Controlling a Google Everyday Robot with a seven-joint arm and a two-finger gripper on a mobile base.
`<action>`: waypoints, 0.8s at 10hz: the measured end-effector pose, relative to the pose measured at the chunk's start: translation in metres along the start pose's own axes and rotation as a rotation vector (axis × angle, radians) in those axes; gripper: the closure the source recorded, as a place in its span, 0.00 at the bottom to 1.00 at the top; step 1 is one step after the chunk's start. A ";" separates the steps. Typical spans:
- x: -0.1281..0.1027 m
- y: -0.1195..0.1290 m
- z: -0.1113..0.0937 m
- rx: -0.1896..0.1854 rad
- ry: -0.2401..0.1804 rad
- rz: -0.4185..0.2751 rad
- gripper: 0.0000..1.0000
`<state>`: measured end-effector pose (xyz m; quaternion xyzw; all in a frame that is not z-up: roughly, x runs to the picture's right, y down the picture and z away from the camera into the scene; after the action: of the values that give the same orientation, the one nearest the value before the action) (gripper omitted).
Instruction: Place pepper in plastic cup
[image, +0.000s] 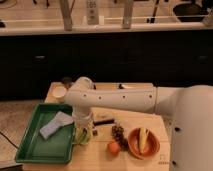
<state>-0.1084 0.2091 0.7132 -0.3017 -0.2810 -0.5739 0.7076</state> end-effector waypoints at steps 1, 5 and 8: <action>-0.001 -0.001 0.001 -0.007 -0.002 -0.004 0.63; -0.002 -0.003 0.005 -0.018 -0.015 -0.013 0.26; -0.001 -0.003 0.008 -0.016 -0.029 -0.022 0.20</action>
<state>-0.1118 0.2149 0.7179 -0.3126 -0.2896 -0.5795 0.6947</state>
